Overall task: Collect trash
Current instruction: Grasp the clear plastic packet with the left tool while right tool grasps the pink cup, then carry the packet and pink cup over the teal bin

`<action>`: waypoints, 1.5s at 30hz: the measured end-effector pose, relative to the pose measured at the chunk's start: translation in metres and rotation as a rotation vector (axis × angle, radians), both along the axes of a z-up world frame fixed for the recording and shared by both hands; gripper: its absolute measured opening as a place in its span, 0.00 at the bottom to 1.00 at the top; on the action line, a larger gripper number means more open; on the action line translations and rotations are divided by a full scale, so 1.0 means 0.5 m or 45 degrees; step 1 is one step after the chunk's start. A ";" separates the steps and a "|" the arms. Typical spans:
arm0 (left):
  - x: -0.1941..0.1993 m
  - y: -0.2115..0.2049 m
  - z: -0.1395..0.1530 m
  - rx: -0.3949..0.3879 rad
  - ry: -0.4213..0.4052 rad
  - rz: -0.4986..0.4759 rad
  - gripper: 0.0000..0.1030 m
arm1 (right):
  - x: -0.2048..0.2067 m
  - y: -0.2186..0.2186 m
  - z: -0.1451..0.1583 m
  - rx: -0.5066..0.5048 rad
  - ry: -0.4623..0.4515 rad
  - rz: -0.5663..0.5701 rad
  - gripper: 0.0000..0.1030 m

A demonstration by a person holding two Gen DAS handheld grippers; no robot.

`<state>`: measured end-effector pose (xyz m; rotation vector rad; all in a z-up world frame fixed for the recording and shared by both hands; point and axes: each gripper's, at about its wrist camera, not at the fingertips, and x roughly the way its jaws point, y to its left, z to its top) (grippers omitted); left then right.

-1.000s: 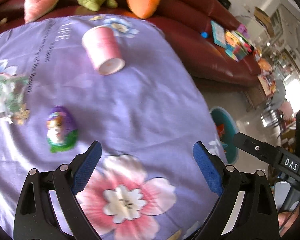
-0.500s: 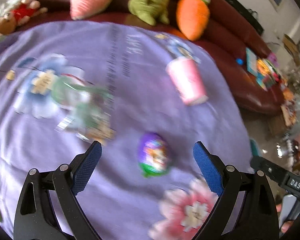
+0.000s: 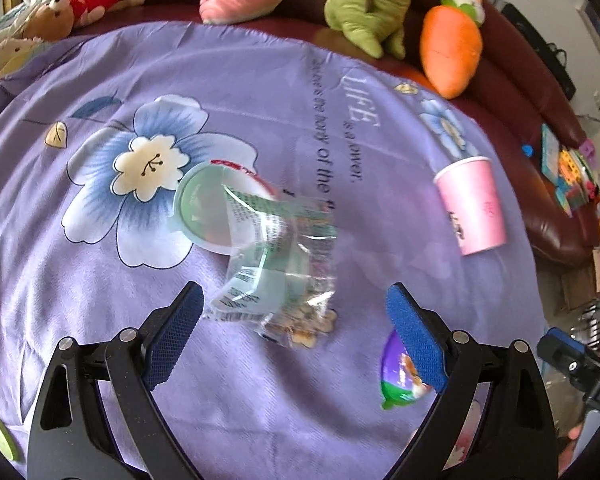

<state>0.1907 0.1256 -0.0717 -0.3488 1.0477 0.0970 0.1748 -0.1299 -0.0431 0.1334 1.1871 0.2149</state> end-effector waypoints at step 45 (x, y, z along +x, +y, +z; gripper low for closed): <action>-0.012 -0.274 0.101 -0.048 -0.148 -0.277 0.49 | 0.080 -0.177 0.040 0.238 -0.129 -0.014 0.54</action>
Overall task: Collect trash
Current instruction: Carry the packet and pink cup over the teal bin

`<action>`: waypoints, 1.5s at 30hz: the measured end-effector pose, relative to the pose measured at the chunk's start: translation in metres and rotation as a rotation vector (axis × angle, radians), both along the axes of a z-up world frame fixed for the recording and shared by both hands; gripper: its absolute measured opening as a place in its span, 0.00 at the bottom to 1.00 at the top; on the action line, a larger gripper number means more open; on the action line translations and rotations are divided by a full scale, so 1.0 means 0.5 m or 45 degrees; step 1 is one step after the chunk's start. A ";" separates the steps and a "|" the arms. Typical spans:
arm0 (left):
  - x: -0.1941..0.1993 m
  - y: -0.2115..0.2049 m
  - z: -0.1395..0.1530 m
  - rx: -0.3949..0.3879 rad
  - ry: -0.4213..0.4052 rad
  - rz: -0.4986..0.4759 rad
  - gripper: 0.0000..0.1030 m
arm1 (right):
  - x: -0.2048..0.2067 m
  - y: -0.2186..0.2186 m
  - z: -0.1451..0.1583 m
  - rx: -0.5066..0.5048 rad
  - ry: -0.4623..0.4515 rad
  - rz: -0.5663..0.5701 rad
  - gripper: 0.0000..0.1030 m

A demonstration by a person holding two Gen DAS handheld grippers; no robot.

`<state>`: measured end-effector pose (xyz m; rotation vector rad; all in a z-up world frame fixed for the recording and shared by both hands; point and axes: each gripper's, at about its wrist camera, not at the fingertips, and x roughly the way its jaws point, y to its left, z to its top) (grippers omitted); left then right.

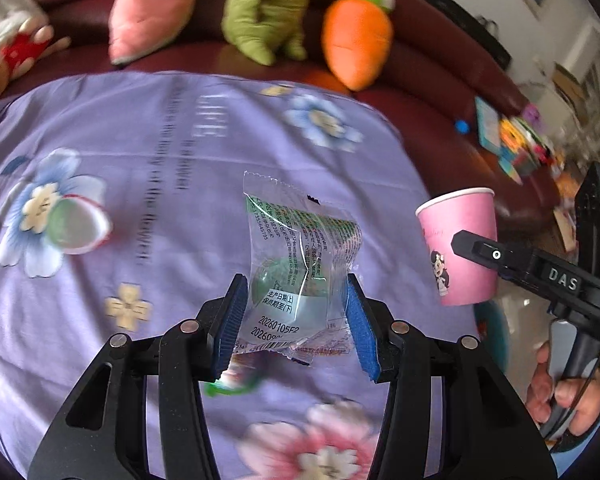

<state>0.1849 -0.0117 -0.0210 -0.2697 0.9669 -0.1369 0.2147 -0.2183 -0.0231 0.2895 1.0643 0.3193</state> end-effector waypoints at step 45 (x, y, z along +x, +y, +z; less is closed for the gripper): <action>0.010 -0.752 -0.177 0.202 0.228 -0.735 0.70 | -0.345 -0.672 -0.121 0.122 0.002 -0.778 0.55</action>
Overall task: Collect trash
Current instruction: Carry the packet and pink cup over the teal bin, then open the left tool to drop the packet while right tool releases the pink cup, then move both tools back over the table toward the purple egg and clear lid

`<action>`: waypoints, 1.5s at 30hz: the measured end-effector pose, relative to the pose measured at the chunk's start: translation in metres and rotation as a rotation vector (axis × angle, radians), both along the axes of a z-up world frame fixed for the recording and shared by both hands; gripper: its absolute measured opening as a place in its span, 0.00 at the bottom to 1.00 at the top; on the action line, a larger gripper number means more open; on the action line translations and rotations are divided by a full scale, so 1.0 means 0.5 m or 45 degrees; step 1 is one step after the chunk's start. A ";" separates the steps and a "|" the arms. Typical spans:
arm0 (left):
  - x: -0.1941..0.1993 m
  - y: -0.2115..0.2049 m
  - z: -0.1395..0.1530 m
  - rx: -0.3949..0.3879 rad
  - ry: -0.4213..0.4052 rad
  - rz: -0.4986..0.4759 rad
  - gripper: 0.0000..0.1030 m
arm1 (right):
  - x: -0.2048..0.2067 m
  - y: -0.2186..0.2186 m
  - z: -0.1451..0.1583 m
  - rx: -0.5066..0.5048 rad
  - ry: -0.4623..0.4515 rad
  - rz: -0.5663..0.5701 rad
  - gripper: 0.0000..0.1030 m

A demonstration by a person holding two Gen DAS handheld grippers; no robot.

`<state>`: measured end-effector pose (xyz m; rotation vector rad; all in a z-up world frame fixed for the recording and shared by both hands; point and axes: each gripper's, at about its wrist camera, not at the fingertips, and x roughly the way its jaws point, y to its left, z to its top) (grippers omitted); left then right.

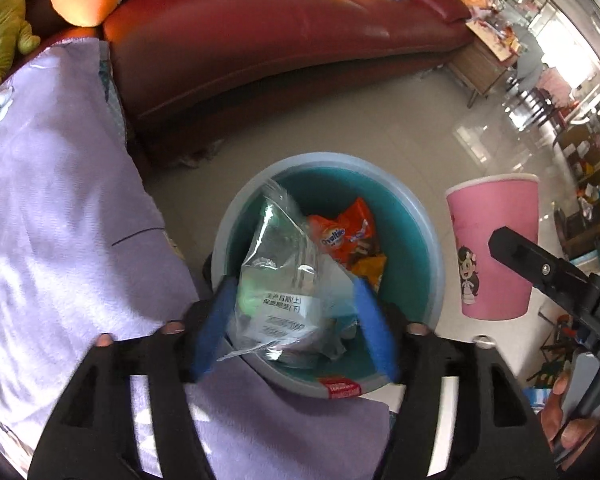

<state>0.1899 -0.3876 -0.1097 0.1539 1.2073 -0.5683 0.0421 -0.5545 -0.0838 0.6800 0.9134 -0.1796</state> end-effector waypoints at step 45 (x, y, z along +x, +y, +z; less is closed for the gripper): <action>-0.070 0.315 0.106 -0.083 -0.074 0.209 0.88 | 0.053 0.236 0.074 -0.071 0.111 0.178 0.73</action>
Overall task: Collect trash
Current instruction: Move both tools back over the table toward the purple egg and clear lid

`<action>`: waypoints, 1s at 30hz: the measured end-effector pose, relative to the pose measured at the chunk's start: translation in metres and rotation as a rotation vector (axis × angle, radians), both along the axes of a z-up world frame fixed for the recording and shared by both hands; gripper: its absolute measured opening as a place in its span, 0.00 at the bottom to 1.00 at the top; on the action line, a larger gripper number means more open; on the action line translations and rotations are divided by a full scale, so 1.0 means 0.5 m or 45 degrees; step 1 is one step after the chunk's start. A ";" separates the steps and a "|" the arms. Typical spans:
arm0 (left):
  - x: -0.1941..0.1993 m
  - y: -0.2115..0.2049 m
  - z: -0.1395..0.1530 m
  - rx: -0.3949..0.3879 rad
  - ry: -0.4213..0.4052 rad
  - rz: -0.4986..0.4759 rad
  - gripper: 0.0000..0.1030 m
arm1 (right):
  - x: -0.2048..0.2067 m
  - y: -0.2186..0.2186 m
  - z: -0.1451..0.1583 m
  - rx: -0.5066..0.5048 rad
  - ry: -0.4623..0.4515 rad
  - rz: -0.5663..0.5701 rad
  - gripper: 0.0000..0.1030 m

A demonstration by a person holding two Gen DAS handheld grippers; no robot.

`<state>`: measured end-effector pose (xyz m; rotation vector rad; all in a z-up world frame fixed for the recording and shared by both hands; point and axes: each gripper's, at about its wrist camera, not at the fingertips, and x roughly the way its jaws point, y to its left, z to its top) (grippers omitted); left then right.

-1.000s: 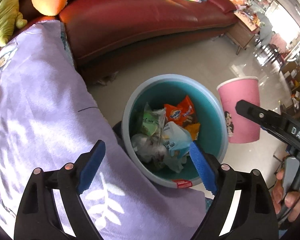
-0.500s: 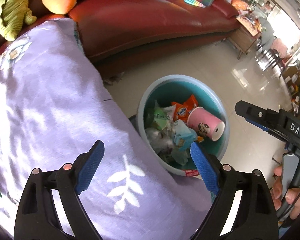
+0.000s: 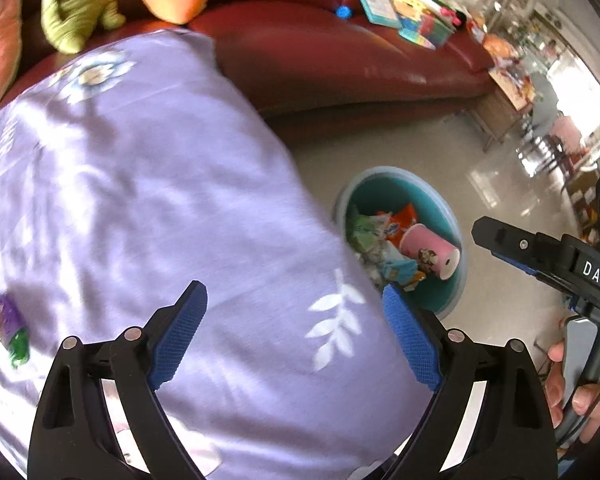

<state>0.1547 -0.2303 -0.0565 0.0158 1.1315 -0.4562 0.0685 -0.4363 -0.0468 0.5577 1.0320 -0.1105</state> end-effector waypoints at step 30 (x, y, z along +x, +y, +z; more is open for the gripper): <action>-0.061 0.570 -0.017 -0.056 0.007 0.519 0.90 | 0.111 0.559 0.013 -0.074 0.105 0.527 0.74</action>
